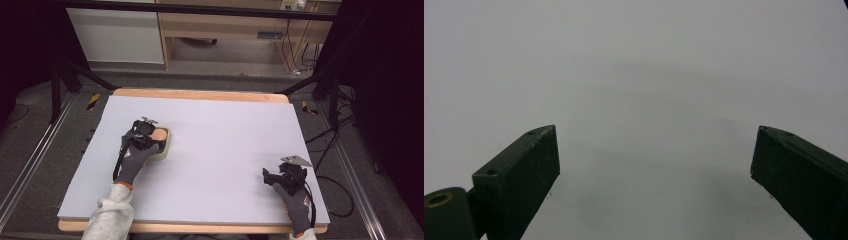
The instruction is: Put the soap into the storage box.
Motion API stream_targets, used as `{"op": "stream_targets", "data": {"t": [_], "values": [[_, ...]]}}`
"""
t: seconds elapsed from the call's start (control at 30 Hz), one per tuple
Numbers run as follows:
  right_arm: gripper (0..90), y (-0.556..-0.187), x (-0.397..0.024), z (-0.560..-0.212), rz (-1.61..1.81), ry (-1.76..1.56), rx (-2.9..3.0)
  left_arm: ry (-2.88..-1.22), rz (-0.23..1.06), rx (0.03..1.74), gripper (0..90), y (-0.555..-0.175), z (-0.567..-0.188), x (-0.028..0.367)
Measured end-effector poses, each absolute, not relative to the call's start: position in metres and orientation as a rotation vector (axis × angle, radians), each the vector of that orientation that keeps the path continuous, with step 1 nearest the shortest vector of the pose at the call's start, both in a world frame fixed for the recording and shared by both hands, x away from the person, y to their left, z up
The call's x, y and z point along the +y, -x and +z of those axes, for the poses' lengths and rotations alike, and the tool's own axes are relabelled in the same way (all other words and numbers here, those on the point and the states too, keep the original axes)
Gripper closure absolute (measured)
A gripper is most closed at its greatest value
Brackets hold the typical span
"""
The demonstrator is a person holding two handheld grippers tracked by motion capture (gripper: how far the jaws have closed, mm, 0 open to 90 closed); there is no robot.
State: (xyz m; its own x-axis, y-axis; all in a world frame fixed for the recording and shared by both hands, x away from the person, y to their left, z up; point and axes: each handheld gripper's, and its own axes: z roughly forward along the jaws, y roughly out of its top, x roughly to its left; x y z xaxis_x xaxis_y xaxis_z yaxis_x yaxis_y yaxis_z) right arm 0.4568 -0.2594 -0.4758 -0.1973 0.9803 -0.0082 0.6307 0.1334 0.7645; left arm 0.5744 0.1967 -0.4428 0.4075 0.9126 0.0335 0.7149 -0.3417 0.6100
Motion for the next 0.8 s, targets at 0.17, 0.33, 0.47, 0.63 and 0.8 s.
{"op": "stream_targets", "data": {"t": [0.17, 0.33, 0.47, 0.63, 0.8], "values": [[5.8, -0.4568, -0.2594, -0.4758, 0.873, -1.544, 1.894, -2.162, 0.516, 1.376, 31.7, -0.5733, -0.443, 0.1966], [5.8, -0.4568, -0.2594, -0.4758, 0.872, -1.542, 1.895, -2.163, 0.52, 1.371, 31.4, -0.5729, -0.4433, 0.1965], [5.8, -0.4567, -0.2592, -0.4758, 0.871, -1.544, 1.895, -2.164, 0.523, 1.365, 31.3, -0.5719, -0.4437, 0.1966], [5.8, -0.4568, -0.2594, -0.4758, 0.871, -1.543, 1.895, -2.148, 0.513, 1.35, 28.3, -0.5689, -0.4413, 0.1985], [5.8, -0.4567, -0.2591, -0.4757, 0.87, -1.545, 1.893, -2.147, 0.514, 1.326, 27.0, -0.5649, -0.4385, 0.1984]]}}
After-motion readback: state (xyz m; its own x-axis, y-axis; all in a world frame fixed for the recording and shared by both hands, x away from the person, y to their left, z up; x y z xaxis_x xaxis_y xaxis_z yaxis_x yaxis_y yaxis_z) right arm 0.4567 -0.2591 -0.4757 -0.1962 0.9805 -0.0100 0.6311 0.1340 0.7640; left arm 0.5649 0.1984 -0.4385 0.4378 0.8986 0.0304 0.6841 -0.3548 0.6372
